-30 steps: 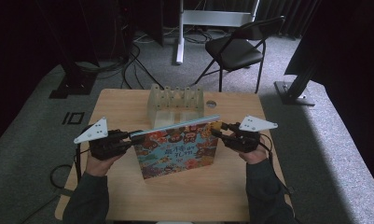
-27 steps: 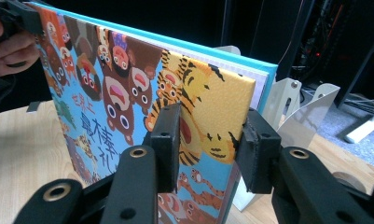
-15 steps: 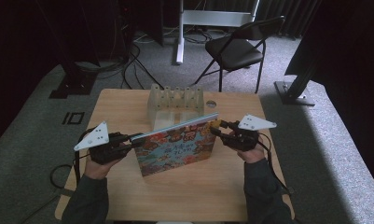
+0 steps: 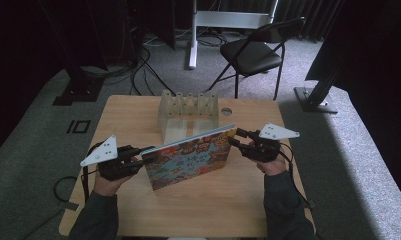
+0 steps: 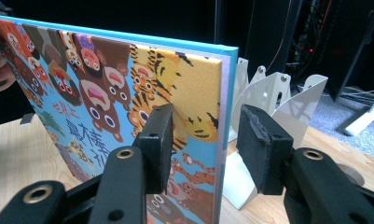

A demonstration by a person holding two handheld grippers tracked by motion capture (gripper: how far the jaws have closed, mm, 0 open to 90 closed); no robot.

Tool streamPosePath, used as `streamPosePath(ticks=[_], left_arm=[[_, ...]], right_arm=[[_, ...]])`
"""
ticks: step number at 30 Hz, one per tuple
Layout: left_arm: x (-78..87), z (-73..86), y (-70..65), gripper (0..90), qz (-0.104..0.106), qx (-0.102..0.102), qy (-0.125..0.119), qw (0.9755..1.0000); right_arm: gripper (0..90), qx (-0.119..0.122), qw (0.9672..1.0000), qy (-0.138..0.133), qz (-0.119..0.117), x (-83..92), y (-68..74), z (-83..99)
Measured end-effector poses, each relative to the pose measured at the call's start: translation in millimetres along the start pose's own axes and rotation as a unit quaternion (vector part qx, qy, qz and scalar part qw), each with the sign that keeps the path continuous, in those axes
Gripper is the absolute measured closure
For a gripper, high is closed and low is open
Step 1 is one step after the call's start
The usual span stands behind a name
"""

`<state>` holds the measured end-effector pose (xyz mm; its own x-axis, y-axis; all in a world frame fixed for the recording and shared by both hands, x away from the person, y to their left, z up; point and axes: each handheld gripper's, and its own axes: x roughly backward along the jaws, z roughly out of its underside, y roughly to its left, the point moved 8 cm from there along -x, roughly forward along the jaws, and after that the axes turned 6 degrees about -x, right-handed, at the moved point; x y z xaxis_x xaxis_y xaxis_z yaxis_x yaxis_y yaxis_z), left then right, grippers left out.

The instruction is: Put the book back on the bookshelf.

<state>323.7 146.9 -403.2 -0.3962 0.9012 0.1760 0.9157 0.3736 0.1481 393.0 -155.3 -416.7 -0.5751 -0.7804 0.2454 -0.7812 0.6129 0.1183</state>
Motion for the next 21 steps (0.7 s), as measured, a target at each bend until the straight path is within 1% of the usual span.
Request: streamPosePath(ticks=[2, 6, 9, 17, 21], left_arm=[[-3.7, 0.9, 0.0, 71.0, 0.0, 0.005, 0.001, 1.0], [-7.8, 0.9, 1.3, 69.0, -0.002, 0.016, -0.008, 0.9998], [-9.4, 0.7, 1.4, 67.5, 0.0, 0.021, -0.012, 0.9997], [-15.5, 0.0, 0.3, 67.8, -0.009, 0.015, -0.012, 0.9998], [-19.6, -0.3, -1.1, 69.3, -0.012, 0.011, -0.012, 0.9998]], right_arm=[[55.4, 0.0, 1.0, 0.0, 0.001, 1.5, -0.9, -0.2], [55.1, -0.003, 1.0, -0.001, 0.003, 4.4, -2.6, 0.8], [55.1, -0.004, 1.0, -0.001, 0.004, 5.7, -4.1, 2.4], [55.1, -0.009, 0.9999, 0.003, 0.008, 8.0, -7.6, 7.4], [55.1, -0.012, 0.9999, 0.003, 0.009, 9.5, -9.1, 8.7]])
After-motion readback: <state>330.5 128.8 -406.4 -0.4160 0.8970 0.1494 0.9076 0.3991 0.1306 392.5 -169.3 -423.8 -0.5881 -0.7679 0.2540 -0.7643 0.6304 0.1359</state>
